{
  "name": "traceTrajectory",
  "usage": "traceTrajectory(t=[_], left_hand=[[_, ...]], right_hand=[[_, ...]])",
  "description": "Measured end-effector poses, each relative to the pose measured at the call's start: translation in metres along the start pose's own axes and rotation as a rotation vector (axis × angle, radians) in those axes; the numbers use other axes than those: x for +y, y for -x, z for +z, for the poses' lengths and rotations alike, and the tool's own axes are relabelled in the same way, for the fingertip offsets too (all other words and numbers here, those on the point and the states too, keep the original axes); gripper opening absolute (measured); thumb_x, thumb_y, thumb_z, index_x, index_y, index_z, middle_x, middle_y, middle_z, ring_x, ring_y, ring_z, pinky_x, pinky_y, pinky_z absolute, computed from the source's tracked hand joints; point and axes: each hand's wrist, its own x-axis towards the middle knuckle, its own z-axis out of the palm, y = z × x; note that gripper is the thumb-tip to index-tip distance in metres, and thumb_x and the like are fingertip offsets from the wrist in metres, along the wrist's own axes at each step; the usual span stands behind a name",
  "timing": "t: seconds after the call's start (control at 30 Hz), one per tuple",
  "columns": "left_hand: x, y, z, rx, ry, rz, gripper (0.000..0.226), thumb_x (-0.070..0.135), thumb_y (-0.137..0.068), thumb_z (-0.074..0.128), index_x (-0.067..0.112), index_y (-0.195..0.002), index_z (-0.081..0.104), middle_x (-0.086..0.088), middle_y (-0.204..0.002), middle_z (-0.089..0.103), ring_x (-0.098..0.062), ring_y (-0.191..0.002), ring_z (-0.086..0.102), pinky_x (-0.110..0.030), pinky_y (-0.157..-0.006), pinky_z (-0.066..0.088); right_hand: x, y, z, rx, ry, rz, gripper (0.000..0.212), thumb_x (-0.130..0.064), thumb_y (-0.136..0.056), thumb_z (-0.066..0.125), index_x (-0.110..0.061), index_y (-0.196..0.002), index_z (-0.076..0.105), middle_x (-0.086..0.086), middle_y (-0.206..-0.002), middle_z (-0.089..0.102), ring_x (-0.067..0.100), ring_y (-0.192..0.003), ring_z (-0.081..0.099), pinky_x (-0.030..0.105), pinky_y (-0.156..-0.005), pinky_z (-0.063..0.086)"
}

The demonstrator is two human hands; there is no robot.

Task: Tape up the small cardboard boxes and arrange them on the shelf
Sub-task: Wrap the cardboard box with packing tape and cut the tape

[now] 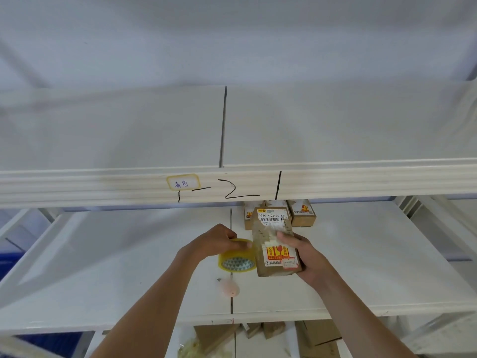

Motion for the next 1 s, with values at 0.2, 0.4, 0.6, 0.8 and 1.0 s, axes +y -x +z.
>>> traceTrajectory(t=[0.2,0.4,0.6,0.8,1.0], left_hand=[[0.01,0.006,0.002,-0.053,0.104,0.031,0.055,0.076,-0.065,0.075,0.022,-0.071,0.07,0.004,-0.073,0.064,-0.011,-0.075,0.063,-0.024,-0.071,0.046],[0.015,0.019,-0.006,-0.221,0.249,0.1,0.05,0.069,-0.065,0.078,0.031,-0.098,0.08,0.007,-0.105,0.077,-0.011,-0.104,0.07,-0.026,-0.095,0.051],[0.019,0.02,-0.006,-0.143,0.251,0.102,0.038,0.055,-0.077,0.08,0.026,-0.102,0.08,0.007,-0.103,0.077,-0.015,-0.103,0.07,-0.031,-0.095,0.055],[0.019,0.013,-0.003,-0.039,0.136,0.064,0.038,0.06,-0.074,0.081,0.022,-0.08,0.079,0.002,-0.083,0.075,-0.015,-0.088,0.071,-0.028,-0.076,0.052],[0.025,0.009,-0.002,-0.047,-0.006,0.071,0.032,0.058,-0.084,0.071,0.026,-0.083,0.076,0.001,-0.086,0.071,-0.013,-0.085,0.068,-0.026,-0.075,0.053]], right_hand=[[0.001,0.002,0.007,0.028,-0.082,0.027,0.048,-0.051,-0.091,0.062,-0.018,-0.124,0.072,0.018,-0.124,0.071,0.034,-0.107,0.072,0.043,-0.074,0.061],[-0.002,-0.001,0.009,-0.018,-0.14,0.067,0.048,-0.057,-0.094,0.055,-0.021,-0.121,0.075,0.016,-0.128,0.069,0.032,-0.112,0.07,0.045,-0.08,0.06],[-0.003,-0.008,0.008,0.026,0.091,0.094,0.052,-0.05,-0.099,0.055,-0.009,-0.13,0.066,0.015,-0.123,0.072,0.031,-0.116,0.068,0.05,-0.103,0.052],[-0.007,-0.004,0.025,0.097,0.536,0.097,0.062,-0.068,-0.086,0.059,-0.022,-0.128,0.059,-0.002,-0.116,0.073,0.018,-0.108,0.069,0.032,-0.083,0.056],[-0.003,-0.01,0.034,0.173,0.524,0.14,0.07,-0.05,-0.07,0.089,-0.023,-0.125,0.055,-0.006,-0.114,0.072,0.013,-0.102,0.069,0.027,-0.072,0.053]])
